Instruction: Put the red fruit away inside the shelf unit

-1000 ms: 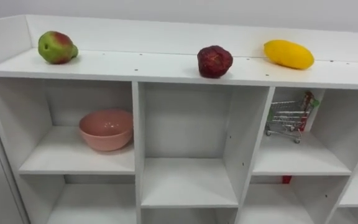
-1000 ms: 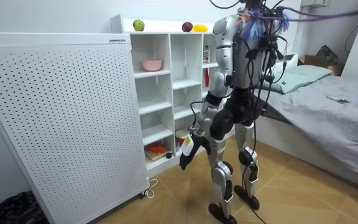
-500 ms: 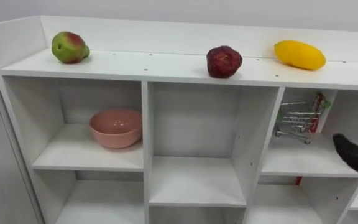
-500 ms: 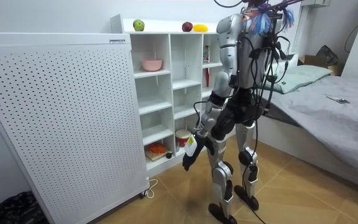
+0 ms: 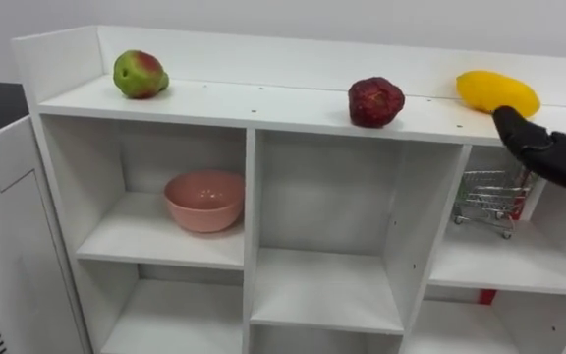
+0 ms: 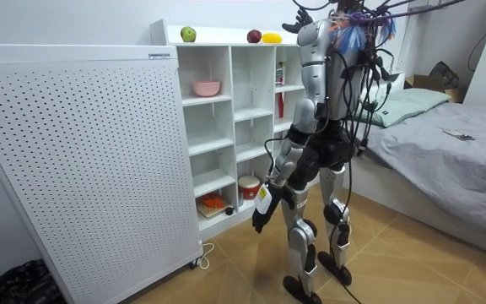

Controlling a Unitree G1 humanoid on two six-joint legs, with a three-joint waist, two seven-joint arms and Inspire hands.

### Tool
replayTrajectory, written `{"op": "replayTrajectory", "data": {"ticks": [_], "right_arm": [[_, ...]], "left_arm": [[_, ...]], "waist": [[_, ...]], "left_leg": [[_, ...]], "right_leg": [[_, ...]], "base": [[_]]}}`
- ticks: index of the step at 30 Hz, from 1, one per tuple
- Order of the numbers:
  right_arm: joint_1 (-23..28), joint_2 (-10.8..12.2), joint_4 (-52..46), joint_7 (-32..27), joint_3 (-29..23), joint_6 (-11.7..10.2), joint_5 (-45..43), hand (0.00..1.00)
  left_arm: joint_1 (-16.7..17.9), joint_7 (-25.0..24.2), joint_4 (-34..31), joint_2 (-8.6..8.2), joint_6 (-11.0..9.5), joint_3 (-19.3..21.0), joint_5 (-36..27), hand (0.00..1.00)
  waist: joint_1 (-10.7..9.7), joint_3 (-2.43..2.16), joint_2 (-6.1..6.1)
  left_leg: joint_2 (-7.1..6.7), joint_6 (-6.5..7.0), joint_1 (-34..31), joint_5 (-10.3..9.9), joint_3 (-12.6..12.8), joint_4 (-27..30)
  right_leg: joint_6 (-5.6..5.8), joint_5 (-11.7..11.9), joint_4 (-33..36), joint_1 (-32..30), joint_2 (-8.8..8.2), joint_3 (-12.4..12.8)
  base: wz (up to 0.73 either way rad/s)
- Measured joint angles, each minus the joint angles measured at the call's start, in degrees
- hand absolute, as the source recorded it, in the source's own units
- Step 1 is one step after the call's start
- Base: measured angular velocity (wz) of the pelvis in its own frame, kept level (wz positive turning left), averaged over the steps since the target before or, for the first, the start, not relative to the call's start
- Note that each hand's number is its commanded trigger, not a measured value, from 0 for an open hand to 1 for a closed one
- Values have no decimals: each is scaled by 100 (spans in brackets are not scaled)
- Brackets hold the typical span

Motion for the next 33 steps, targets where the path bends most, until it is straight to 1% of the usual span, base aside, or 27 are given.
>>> {"op": "replayTrajectory", "data": {"ticks": [1,3,4,5,8,12,15,16,17,20,23,28,33], "right_arm": [[-76,-54,13,-1,3,0,0,0],[-214,-92,80,-7,5,1,24,0],[-234,-162,108,-8,6,2,61,0],[-235,-227,149,-2,7,4,84,0],[-247,-250,192,21,9,20,85,0],[-441,-253,196,204,71,28,191,0],[-670,-311,455,416,150,41,616,0],[-787,-333,636,507,167,146,762,0],[-857,-384,748,567,168,228,896,0],[-1037,-411,1045,756,184,348,1035,0],[-1063,-411,1107,843,185,421,1132,0],[-1106,-420,1126,946,206,514,1404,0],[-1108,-575,1367,1098,527,518,1441,0]], "left_arm": [[2,2,0,2,0,0,0,0],[-10,8,0,4,0,-2,0,0],[-19,13,-2,7,1,-3,1,0],[-31,16,-2,6,1,-2,3,0],[-34,16,-33,16,2,0,5,0],[-18,15,-36,75,9,0,62,0],[-40,6,-99,86,72,6,118,0],[-36,-10,-145,86,117,8,159,0],[-35,-33,-170,88,138,9,179,0],[-14,-103,-284,86,207,10,279,0],[-9,-112,-364,85,288,10,279,0],[20,-114,-363,94,299,4,274,0],[16,-106,-364,96,298,-4,267,0]], "waist": [[13,13,-23],[25,46,-81],[50,60,-126],[109,50,-172],[146,-8,-256],[140,-4,-279],[135,7,-301],[129,-3,-326],[131,-22,-352],[132,-28,-371],[138,-29,-371],[152,-28,-369],[228,-25,-366]], "left_leg": [[0,-1,3,2,-9,-5],[1,-2,6,3,-39,-12],[1,-3,2,3,-55,-14],[1,-3,4,4,-56,-20],[0,-3,10,3,-81,-40],[-4,-2,-4,4,-83,-46],[-4,0,-19,8,-91,-45],[-4,-2,-50,16,-95,-44],[-5,-4,-100,24,-97,-35],[-9,-8,-141,42,-127,-37],[-10,-10,-173,45,-150,-37],[-20,-10,-190,45,-204,-49],[-24,-10,-190,45,-253,-53]], "right_leg": [[0,0,-2,-4,2,-9],[0,0,-8,-3,3,-31],[0,0,-8,-2,4,-42],[0,0,-9,-3,5,-42],[0,0,-11,4,5,-44],[0,0,-9,-8,0,-32],[0,0,-10,-6,-2,-48],[0,0,-10,-27,-2,-52],[0,0,-9,-79,-2,-51],[-1,0,-9,-106,-3,-67],[-1,0,-11,-120,-3,-105],[0,0,-11,-127,-3,-121],[-1,0,-14,-120,-2,-122]], "base": [[0],[2],[3],[0],[3],[0],[0],[0],[0],[5],[7],[4],[2]]}}
